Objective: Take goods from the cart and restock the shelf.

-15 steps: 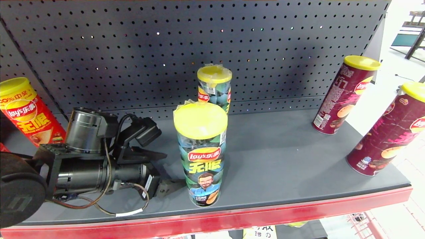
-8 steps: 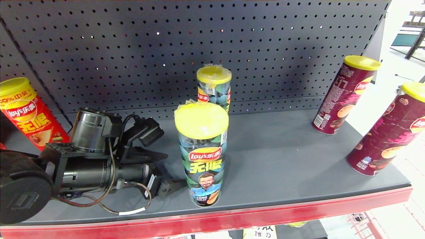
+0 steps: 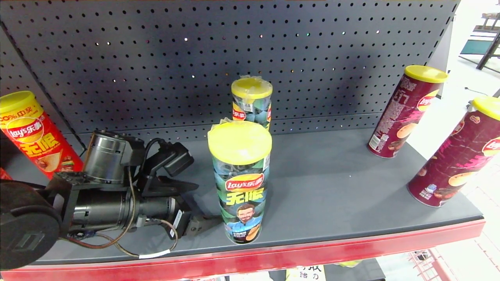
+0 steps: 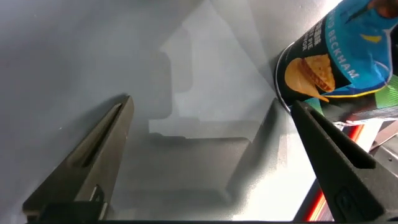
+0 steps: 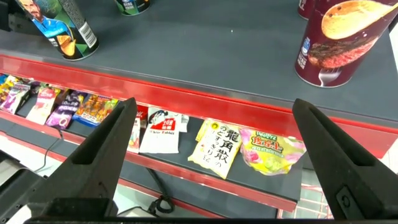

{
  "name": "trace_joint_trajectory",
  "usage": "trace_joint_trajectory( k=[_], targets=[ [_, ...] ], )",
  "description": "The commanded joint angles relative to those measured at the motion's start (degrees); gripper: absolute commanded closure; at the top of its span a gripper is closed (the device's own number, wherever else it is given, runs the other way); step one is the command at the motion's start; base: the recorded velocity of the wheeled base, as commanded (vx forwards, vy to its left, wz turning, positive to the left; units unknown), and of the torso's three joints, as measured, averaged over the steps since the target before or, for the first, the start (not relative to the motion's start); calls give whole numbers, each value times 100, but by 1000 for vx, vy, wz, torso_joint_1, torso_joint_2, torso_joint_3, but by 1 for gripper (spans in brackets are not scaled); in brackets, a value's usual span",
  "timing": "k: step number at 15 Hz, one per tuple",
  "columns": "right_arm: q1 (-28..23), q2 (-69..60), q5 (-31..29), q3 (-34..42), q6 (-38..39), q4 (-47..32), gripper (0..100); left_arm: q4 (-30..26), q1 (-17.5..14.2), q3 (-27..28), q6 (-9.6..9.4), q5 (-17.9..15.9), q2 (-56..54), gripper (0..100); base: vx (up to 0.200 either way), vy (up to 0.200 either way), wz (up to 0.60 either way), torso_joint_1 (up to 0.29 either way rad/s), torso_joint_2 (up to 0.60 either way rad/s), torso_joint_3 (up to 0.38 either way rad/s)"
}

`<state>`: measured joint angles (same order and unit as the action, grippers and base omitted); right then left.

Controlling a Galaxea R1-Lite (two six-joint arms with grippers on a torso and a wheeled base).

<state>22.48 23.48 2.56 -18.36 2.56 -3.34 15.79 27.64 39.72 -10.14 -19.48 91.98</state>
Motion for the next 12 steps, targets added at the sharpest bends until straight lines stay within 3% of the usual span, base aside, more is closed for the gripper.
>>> trace_joint_trajectory(
  k=[1,5,7,9,10,12],
  targets=[
    [2,25,-1,-1,-1,0,0,-5,5,27,4,6,22,0,0,0,0,0,0,0],
    [-7,-89,-36,324,-10,0,0,-5,-153,-351,47,102,-488,0,0,0,0,0,0,0],
    [-51,-212,-133,421,-19,-9,0,-14,-487,-1089,65,199,-1551,0,0,0,0,0,0,0],
    [-297,-221,-414,421,-10,-334,0,-120,-812,-1739,381,630,-3010,0,0,0,0,0,0,0],
    [-464,-326,-546,359,-19,-598,0,-480,-883,-1906,663,1192,-3669,0,0,0,0,0,0,0],
    [-974,-406,-906,236,-19,-1116,0,-1825,-935,-1906,1216,2133,-4926,0,0,0,0,0,0,0]
  ],
)
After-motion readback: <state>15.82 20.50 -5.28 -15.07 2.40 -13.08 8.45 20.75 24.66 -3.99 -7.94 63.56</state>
